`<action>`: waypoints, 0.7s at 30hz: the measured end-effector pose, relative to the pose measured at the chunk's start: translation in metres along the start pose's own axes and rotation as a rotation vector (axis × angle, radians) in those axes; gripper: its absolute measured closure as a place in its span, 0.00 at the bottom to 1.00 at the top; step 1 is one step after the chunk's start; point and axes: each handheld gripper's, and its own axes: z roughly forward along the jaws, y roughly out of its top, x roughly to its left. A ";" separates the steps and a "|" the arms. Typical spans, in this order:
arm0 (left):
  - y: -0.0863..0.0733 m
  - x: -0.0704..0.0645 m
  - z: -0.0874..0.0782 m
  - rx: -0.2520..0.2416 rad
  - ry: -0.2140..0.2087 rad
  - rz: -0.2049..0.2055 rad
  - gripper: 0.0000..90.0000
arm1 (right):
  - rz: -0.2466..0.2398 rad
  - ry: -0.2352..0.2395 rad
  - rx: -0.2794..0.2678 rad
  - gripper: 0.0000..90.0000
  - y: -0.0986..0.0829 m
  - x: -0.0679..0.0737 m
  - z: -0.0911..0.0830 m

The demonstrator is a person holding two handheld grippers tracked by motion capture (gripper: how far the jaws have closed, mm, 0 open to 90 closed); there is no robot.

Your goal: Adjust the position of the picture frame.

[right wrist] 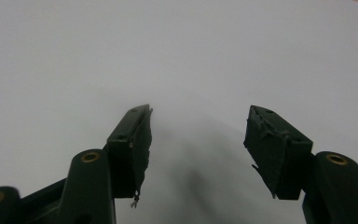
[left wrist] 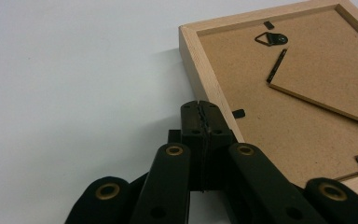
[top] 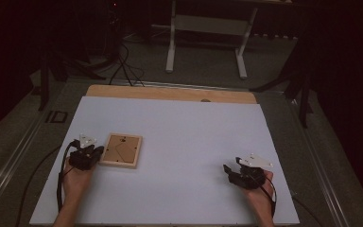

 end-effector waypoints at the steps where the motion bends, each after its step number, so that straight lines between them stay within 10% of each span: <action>1: 0.000 -0.001 0.000 0.000 0.000 0.002 1.00 | 0.001 0.000 0.000 0.45 0.000 0.000 0.000; 21: 0.008 -0.018 0.008 -0.009 -0.026 0.042 1.00 | -0.003 0.002 0.001 0.45 0.000 0.001 0.001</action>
